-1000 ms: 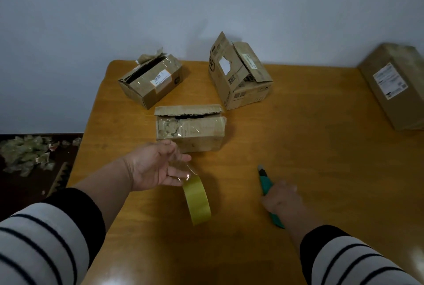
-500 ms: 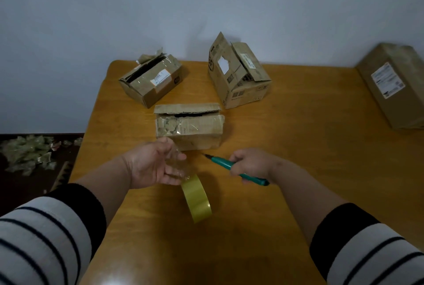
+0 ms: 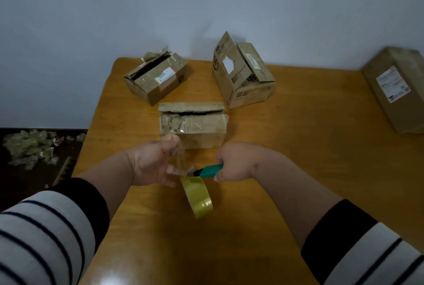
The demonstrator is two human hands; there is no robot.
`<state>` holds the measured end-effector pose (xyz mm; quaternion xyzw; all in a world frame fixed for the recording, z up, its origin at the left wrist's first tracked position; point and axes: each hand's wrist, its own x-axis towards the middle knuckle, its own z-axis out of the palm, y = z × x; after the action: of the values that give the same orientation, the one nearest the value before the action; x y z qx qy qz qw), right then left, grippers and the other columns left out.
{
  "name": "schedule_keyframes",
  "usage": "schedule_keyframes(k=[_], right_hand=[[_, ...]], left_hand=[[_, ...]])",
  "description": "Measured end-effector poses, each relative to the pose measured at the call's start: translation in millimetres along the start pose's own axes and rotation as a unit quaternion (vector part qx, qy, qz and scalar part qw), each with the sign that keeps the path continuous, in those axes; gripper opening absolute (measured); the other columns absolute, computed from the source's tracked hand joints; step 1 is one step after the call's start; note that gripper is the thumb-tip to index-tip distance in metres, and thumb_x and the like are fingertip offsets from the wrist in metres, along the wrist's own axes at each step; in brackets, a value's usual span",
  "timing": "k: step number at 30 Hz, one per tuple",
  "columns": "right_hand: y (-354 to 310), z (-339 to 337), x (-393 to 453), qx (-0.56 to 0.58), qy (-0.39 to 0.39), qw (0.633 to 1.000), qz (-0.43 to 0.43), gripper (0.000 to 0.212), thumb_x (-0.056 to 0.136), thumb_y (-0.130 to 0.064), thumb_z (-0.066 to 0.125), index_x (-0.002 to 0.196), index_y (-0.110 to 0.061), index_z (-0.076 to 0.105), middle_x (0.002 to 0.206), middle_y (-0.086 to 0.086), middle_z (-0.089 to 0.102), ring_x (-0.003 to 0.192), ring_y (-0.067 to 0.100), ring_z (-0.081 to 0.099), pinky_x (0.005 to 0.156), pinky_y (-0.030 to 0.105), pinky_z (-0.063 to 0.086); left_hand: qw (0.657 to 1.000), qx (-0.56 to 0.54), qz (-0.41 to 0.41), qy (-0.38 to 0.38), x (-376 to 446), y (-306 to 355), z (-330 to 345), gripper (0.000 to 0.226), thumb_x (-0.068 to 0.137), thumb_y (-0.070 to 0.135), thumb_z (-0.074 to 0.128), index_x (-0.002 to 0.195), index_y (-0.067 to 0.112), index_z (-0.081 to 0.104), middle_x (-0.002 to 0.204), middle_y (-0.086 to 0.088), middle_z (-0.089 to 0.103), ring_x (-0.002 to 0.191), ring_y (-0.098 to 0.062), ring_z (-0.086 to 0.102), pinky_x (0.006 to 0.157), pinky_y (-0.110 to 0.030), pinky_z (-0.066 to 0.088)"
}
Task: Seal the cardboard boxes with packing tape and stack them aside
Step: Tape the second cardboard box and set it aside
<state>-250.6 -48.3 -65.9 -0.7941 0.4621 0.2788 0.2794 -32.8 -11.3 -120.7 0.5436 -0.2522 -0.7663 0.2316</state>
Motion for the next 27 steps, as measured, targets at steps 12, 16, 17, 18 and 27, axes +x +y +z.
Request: schedule_keyframes(k=[12, 16, 17, 18, 27], right_hand=[[-3, 15, 12, 0.017, 0.031, 0.999, 0.012, 0.028, 0.091, -0.039, 0.058, 0.108, -0.017, 0.062, 0.088, -0.002, 0.057, 0.080, 0.015, 0.058, 0.062, 0.029, 0.050], [5, 14, 14, 0.027, 0.038, 0.999, 0.021, 0.027, 0.091, -0.037, 0.058, 0.109, -0.018, 0.060, 0.090, -0.002, 0.057, 0.080, 0.014, 0.056, 0.063, 0.029, 0.050], [7, 15, 16, 0.030, 0.043, 0.998, 0.026, 0.025, 0.090, -0.036, 0.057, 0.107, -0.018, 0.061, 0.091, -0.001, 0.058, 0.081, 0.014, 0.058, 0.064, 0.029, 0.050], [9, 16, 17, 0.035, 0.050, 0.998, 0.032, 0.022, 0.090, -0.036, 0.057, 0.104, -0.018, 0.060, 0.091, 0.000, 0.059, 0.080, 0.014, 0.058, 0.063, 0.029, 0.050], [34, 40, 29, 0.185, 0.073, 0.978, 0.065, 0.028, 0.091, -0.043, 0.061, 0.106, -0.020, 0.059, 0.088, -0.004, 0.056, 0.076, 0.010, 0.055, 0.059, 0.027, 0.044]], left_hand=[[0.998, -0.057, -0.020, -0.035, 4, -7, -1, 0.040, 0.084, 0.047, 0.053, 0.117, 0.030, 0.041, 0.139, -0.003, 0.046, 0.105, -0.036, 0.068, 0.090, -0.074, 0.037], [0.997, -0.066, -0.023, -0.028, 4, -7, -5, 0.048, 0.083, 0.046, 0.054, 0.124, 0.024, 0.043, 0.144, -0.004, 0.045, 0.110, -0.038, 0.065, 0.094, -0.079, 0.031], [0.997, -0.071, -0.029, -0.024, 4, -7, -6, 0.054, 0.083, 0.046, 0.054, 0.129, 0.021, 0.043, 0.146, -0.004, 0.043, 0.114, -0.040, 0.062, 0.095, -0.079, 0.028], [0.996, -0.078, -0.031, -0.020, 4, -8, -6, 0.055, 0.084, 0.046, 0.054, 0.131, 0.019, 0.042, 0.147, -0.003, 0.042, 0.116, -0.041, 0.060, 0.096, -0.080, 0.027], [0.988, -0.146, -0.019, -0.039, 3, -6, -10, 0.053, 0.088, 0.044, 0.051, 0.139, 0.041, 0.036, 0.144, -0.004, 0.043, 0.113, -0.044, 0.062, 0.101, -0.079, 0.022]])
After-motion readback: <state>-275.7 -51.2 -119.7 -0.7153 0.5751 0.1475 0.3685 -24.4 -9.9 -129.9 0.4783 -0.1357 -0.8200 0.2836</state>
